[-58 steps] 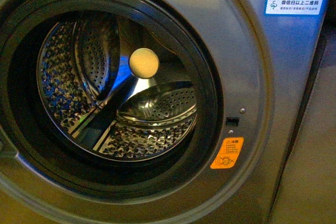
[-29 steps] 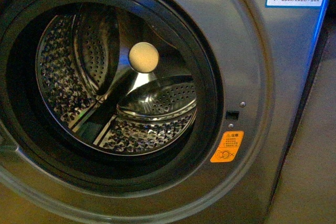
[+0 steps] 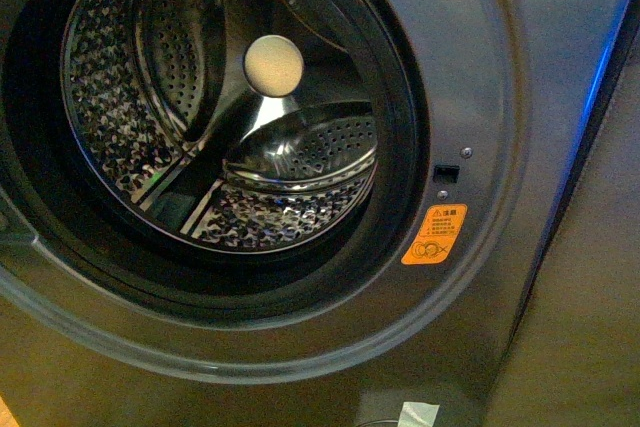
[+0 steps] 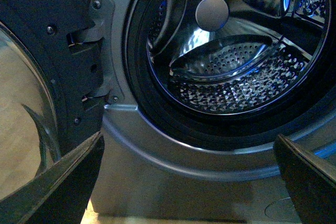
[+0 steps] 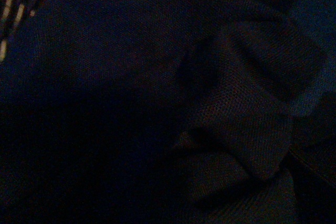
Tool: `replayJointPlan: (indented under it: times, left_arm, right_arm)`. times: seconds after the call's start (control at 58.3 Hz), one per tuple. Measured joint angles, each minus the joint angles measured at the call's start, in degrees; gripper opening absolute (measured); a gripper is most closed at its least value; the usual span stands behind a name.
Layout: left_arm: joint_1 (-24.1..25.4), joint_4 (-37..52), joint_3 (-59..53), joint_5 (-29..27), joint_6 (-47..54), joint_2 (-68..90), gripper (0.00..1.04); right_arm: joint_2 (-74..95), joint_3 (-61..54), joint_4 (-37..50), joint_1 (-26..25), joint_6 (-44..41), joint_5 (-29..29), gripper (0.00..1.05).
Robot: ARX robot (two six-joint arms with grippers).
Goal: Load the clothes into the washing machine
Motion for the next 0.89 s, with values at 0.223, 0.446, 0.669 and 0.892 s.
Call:
replayJointPlan:
  times: [0.223, 0.446, 0.669, 0.892]
  left_arm:
    - [0.0, 0.0, 0.0, 0.0, 0.0, 0.0, 0.98]
    - [0.0, 0.0, 0.0, 0.0, 0.0, 0.0, 0.98]
    - [0.0, 0.0, 0.0, 0.0, 0.0, 0.0, 0.98]
    - [0.0, 0.0, 0.0, 0.0, 0.0, 0.0, 0.98]
  right_arm:
    - [7.15, 5.79, -0.22, 0.44, 0.5, 2.05, 0.97]
    - [10.45, 8.66, 0.57, 0.33, 0.96, 2.16, 0.97]
    - [12.33, 9.62, 1.88, 0.35, 1.09, 1.55, 0.97]
    - [12.96, 9.03, 4.83, 0.55, 1.6, 1.79, 0.94]
